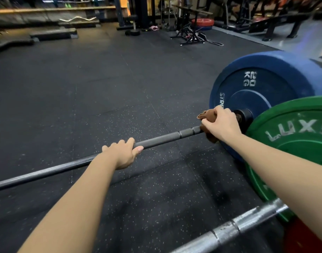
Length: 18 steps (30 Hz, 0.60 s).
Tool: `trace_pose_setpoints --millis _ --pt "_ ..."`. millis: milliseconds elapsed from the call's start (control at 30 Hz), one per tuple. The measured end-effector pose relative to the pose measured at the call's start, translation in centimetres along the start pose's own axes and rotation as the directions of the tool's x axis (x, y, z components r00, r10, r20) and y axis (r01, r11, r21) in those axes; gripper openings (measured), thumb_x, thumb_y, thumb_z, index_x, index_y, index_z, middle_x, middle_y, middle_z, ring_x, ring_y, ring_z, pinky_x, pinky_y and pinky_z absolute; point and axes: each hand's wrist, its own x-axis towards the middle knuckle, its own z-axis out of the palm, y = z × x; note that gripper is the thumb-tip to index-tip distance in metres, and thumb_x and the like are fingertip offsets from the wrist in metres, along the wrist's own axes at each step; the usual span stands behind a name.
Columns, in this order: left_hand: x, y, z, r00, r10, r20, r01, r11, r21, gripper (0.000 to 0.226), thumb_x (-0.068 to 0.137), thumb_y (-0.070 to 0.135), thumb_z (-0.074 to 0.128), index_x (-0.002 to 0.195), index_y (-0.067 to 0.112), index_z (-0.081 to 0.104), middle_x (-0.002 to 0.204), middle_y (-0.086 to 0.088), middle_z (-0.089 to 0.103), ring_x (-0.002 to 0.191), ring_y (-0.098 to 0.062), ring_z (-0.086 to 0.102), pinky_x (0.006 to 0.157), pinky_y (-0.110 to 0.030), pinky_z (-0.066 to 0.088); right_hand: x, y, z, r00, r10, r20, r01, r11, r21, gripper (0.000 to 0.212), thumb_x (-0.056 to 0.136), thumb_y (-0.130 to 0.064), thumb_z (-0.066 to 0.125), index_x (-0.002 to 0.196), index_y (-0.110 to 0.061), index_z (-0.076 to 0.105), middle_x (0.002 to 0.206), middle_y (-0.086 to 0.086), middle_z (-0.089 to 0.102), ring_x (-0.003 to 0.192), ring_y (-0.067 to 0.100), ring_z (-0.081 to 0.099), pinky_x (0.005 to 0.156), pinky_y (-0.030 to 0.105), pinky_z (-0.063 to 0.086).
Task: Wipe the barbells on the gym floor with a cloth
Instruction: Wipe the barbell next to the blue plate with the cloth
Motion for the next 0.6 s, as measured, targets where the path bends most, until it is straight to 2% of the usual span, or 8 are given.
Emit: trace_pose_setpoints --millis 67,200,267,333,467,600 --pt "0.0 0.1 0.1 1.000 -0.003 -0.009 0.003 1.000 0.004 0.051 0.104 0.063 0.012 0.126 0.025 0.038 0.136 -0.007 0.050 0.127 -0.033 0.047 0.105 -0.054 0.030 0.7 1.1 -0.8 1.000 0.019 0.015 -0.020 0.999 0.031 0.048 0.079 -0.053 0.067 0.113 -0.020 0.057 0.112 0.012 0.059 0.108 0.036 0.056 0.095 0.044 0.048" --pt "0.1 0.2 0.2 1.000 -0.012 -0.017 0.013 1.000 0.004 0.053 0.104 0.064 0.011 0.128 0.024 0.038 0.134 -0.007 0.050 0.126 -0.033 0.048 0.104 -0.054 0.031 1.1 2.1 -1.0 0.984 0.166 -0.062 -0.157 0.980 0.121 0.051 0.082 -0.055 0.067 0.120 -0.022 0.055 0.117 0.013 0.059 0.114 0.037 0.055 0.095 0.045 0.049" --pt "0.0 0.2 0.2 1.000 -0.010 -0.027 0.011 1.000 0.017 0.054 0.104 0.063 0.011 0.129 0.024 0.038 0.133 -0.007 0.051 0.125 -0.033 0.049 0.103 -0.053 0.032 1.0 1.6 -0.5 0.979 0.186 -0.078 -0.179 0.980 0.089 0.052 0.084 -0.054 0.066 0.122 -0.021 0.054 0.121 0.016 0.057 0.119 0.039 0.051 0.096 0.046 0.047" --pt "-0.1 0.2 0.2 0.999 -0.006 -0.046 0.008 0.999 0.041 0.054 0.104 0.063 0.011 0.129 0.023 0.038 0.132 -0.008 0.052 0.123 -0.033 0.051 0.101 -0.053 0.034 0.8 0.6 -0.1 0.981 0.168 -0.094 -0.167 0.986 0.014 0.050 0.086 -0.056 0.064 0.121 -0.021 0.054 0.123 0.018 0.055 0.121 0.040 0.047 0.094 0.047 0.046" --pt "-0.3 0.3 0.1 0.998 -0.002 -0.060 0.006 0.998 0.065 0.054 0.104 0.062 0.011 0.130 0.022 0.038 0.132 -0.009 0.052 0.123 -0.034 0.051 0.102 -0.053 0.035 -0.2 -1.2 0.3 0.988 0.129 -0.079 -0.130 0.991 -0.006 0.043 0.084 -0.060 0.064 0.107 -0.024 0.054 0.114 0.013 0.057 0.115 0.035 0.048 0.084 0.042 0.045" --pt "-0.3 0.3 0.0 0.999 -0.008 -0.032 0.010 0.999 0.042 0.053 0.105 0.062 0.011 0.130 0.023 0.038 0.132 -0.008 0.051 0.123 -0.032 0.050 0.102 -0.053 0.034 -1.5 -3.4 1.2 1.000 -0.008 -0.006 0.008 0.999 -0.052 0.045 0.084 -0.063 0.062 0.111 -0.028 0.054 0.108 0.005 0.054 0.115 0.030 0.047 0.082 0.041 0.046"
